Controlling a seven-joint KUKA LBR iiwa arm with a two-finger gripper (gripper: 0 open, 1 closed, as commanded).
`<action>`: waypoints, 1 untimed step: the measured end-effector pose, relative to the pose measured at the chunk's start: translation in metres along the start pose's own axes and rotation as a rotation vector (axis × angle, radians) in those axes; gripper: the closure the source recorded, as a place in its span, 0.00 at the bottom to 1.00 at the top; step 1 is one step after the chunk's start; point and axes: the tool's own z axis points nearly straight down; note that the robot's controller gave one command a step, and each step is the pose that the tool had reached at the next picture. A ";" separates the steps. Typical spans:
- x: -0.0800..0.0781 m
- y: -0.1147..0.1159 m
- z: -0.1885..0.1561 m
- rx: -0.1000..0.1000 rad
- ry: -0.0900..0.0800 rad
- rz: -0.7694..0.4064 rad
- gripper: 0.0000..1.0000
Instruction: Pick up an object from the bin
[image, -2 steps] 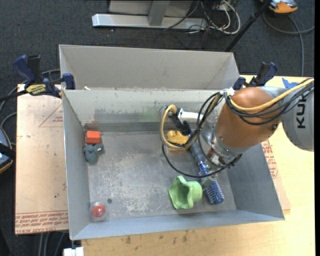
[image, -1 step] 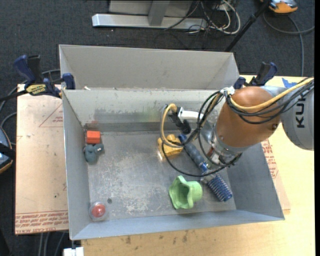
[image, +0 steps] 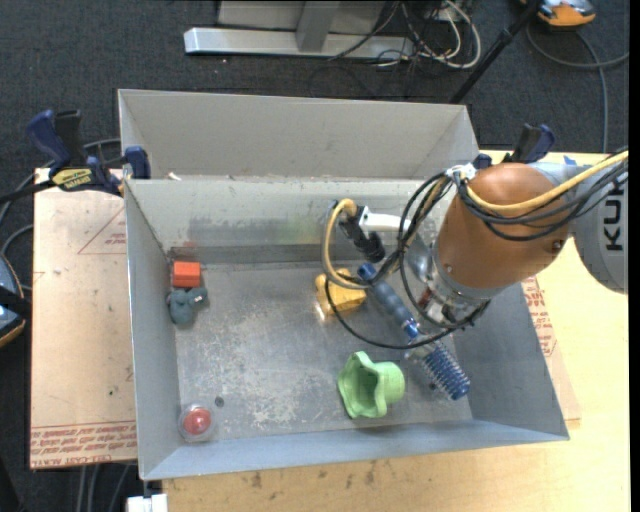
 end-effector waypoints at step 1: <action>0.003 0.000 -0.085 0.002 0.006 -0.015 1.00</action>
Offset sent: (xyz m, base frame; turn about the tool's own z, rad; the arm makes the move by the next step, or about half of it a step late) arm 0.0011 -0.0025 0.0819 -0.0197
